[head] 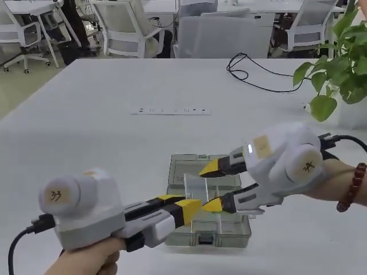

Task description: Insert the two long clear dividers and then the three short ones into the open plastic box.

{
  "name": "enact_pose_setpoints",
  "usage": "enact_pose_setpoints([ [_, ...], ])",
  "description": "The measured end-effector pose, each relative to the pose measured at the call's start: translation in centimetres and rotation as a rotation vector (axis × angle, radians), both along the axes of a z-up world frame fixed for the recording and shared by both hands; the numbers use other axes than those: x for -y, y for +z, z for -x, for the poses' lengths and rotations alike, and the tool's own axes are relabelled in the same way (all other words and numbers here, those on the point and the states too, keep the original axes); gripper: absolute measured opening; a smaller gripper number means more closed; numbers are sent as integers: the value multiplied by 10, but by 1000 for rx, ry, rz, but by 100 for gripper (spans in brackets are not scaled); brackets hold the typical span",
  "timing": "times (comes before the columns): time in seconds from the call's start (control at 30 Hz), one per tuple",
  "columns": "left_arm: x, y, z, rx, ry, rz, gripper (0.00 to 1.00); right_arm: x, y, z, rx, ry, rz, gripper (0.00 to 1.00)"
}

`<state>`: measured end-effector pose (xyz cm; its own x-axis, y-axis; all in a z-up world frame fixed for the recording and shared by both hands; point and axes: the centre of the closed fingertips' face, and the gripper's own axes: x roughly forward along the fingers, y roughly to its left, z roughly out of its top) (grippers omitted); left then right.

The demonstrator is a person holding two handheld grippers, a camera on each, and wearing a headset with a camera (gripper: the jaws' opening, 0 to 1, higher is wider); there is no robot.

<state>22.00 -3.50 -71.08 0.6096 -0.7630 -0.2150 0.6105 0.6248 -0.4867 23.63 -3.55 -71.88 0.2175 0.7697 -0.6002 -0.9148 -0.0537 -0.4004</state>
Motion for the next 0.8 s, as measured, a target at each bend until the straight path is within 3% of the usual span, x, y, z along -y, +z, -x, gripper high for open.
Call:
enact_pose_setpoints([
  [0.1,-2,-1,-1,-7,9,-3,1,-2,0,1,8,3,0,33],
  [0.37,-5,-7,-4,-63,20,-1,0,-3,-1,-1,24,-9,3,33],
  [0.5,-7,-7,-6,-118,32,30,0,-4,0,-3,29,-20,-2,33],
  [0.57,-5,-9,-4,-166,23,36,0,-3,-2,-1,12,-33,2,33],
  [0.8,-4,-8,-5,-177,15,33,0,0,-2,-2,23,-48,-1,33],
])
